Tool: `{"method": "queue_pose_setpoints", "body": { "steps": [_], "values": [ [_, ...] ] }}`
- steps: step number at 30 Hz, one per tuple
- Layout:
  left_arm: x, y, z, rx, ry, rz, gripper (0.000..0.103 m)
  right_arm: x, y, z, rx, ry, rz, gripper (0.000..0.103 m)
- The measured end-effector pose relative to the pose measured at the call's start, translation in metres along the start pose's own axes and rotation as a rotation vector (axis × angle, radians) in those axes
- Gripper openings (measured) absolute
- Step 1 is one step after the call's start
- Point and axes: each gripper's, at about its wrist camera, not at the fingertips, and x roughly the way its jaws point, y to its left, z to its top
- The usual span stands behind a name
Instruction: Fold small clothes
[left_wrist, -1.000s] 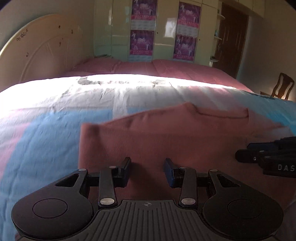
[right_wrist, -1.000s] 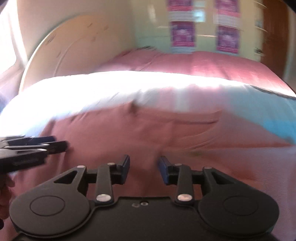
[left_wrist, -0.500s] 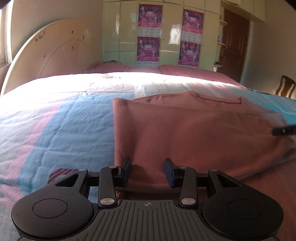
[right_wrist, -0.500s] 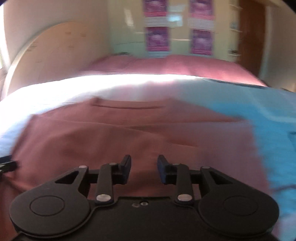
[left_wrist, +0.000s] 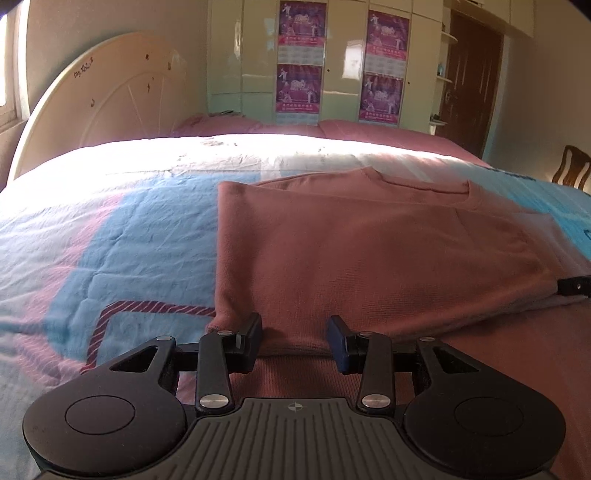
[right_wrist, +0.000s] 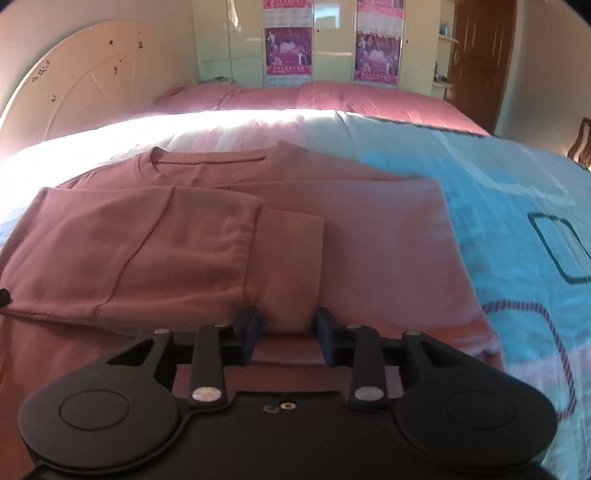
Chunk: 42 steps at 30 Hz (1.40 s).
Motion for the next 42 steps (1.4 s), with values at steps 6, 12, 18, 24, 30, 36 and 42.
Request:
{"method": "queue_pose_setpoints", "body": {
  "steps": [6,12,18,24,30,36,42],
  "values": [
    [-0.004,0.006,-0.003,-0.029,-0.008,-0.001,0.039,-0.016,0.017,0.010,0.013,-0.103,0.034,0.032],
    [-0.010,0.011,-0.001,-0.013,-0.055,0.070,0.039,0.001,0.039,0.010,-0.079,-0.020,0.003,0.033],
    [-0.011,0.019,0.005,-0.033,-0.015,0.059,0.039,-0.003,0.020,0.012,-0.007,0.006,0.042,0.035],
    [-0.049,0.014,-0.015,-0.057,-0.013,0.084,0.082,-0.039,-0.019,-0.002,0.115,-0.040,0.076,0.050],
    [-0.090,0.016,-0.057,-0.085,0.058,0.053,0.082,-0.081,-0.093,-0.046,0.269,-0.028,0.094,0.046],
    [-0.133,0.022,-0.103,-0.189,0.120,-0.033,0.070,-0.126,-0.145,-0.110,0.364,0.011,0.124,0.044],
    [-0.169,0.027,-0.143,-0.330,0.128,-0.081,0.068,-0.158,-0.158,-0.172,0.422,0.064,0.180,0.043]
  ]
}}
